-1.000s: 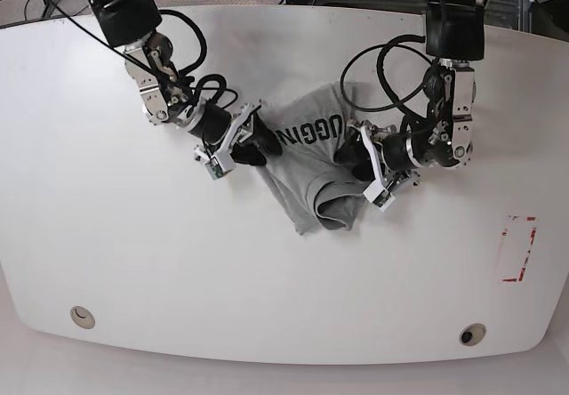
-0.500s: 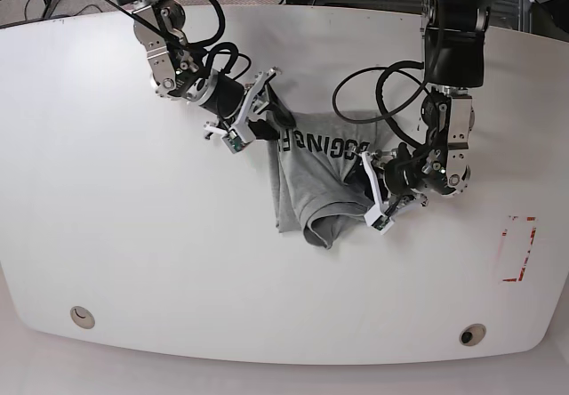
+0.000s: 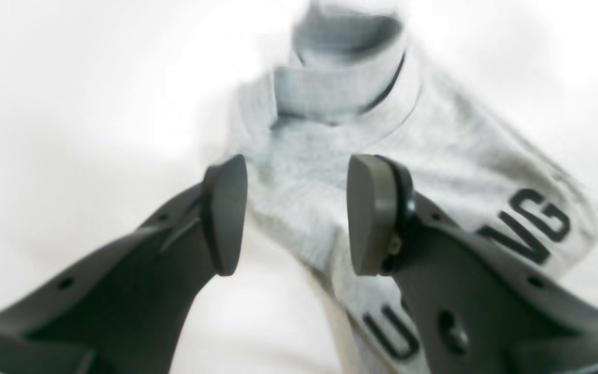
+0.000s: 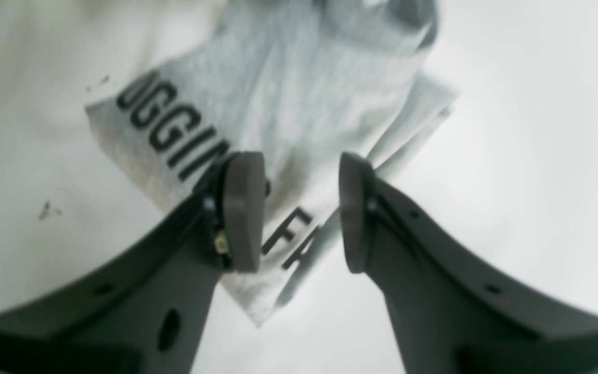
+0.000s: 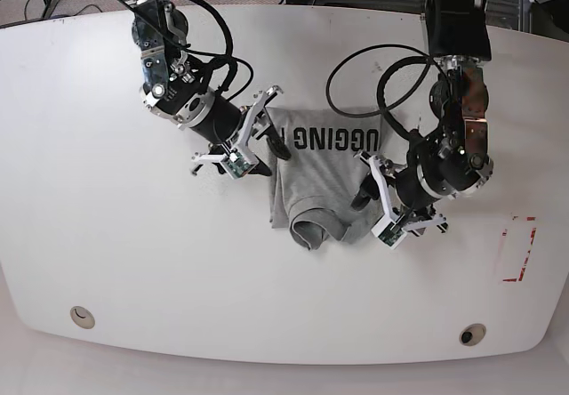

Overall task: Fold the T-shirt properly
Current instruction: 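Release the right gripper and grasp the folded shirt with the left gripper, then carry the folded shirt with the left gripper to the table's edge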

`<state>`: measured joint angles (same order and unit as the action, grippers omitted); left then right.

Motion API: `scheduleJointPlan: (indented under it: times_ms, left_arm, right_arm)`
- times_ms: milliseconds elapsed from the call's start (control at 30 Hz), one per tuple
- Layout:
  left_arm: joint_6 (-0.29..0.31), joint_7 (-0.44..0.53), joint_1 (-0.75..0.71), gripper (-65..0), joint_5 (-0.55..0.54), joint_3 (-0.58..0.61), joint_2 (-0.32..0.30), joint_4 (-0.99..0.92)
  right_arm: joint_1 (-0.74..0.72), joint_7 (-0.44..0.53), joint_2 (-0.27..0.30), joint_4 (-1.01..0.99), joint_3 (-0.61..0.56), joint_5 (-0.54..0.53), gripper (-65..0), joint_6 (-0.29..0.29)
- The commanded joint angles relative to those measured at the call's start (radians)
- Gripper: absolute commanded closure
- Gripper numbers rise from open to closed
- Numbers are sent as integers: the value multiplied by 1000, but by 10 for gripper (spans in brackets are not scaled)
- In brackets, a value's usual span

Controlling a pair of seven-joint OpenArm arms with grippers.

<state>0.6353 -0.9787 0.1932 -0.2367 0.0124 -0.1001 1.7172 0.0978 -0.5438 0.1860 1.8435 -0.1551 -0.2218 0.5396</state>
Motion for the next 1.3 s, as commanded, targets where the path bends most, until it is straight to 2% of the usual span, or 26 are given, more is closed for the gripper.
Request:
scheduleJointPlan:
  times_ms: [0, 67, 167, 267, 400, 633, 833, 1000, 1133, 1267]
  left_arm:
    - [-5, 19, -13, -294, 0, -1, 0, 59]
    - [-9, 48, -33, -296, 0, 1, 9, 80]
    - [-61, 90, -64, -299, 4, 1, 49, 96]
    - [-171, 131, -82, -318, 41, 33, 84, 93]
    - [-322, 226, -100, -378, 118, 126, 112, 76]
    - [-543, 416, -122, -389, 237, 261, 171, -15]
    - [-694, 450, -122, -389, 340, 280, 251, -154]
    - [-760, 478, -123, -389, 359, 278, 257, -257]
    - [-757, 524, -133, -389, 359, 278, 256, -360]
    - [-754, 527, -130, -389, 356, 278, 225, -477]
  right_arm:
    - [-22, 3, 10, 49, 21, -4, -225, 4]
    - [-27, -12, 14, 61, 39, -12, -225, 6]
    - [-28, -26, 14, 66, 73, -12, -225, 9]
    - [-28, -28, 23, 66, 117, -14, -225, 9]
    - [-25, -28, 42, 66, 157, -14, -225, 10]
    - [-22, -28, 43, 66, 203, -14, -225, 10]
    - [-8, -28, 39, 66, 248, -14, -225, 10]
    - [1, -28, 36, 66, 269, -14, -228, 10]
    - [3, -28, 36, 64, 274, -14, -227, 10]
    - [7, -28, 39, 64, 274, -14, -227, 10]
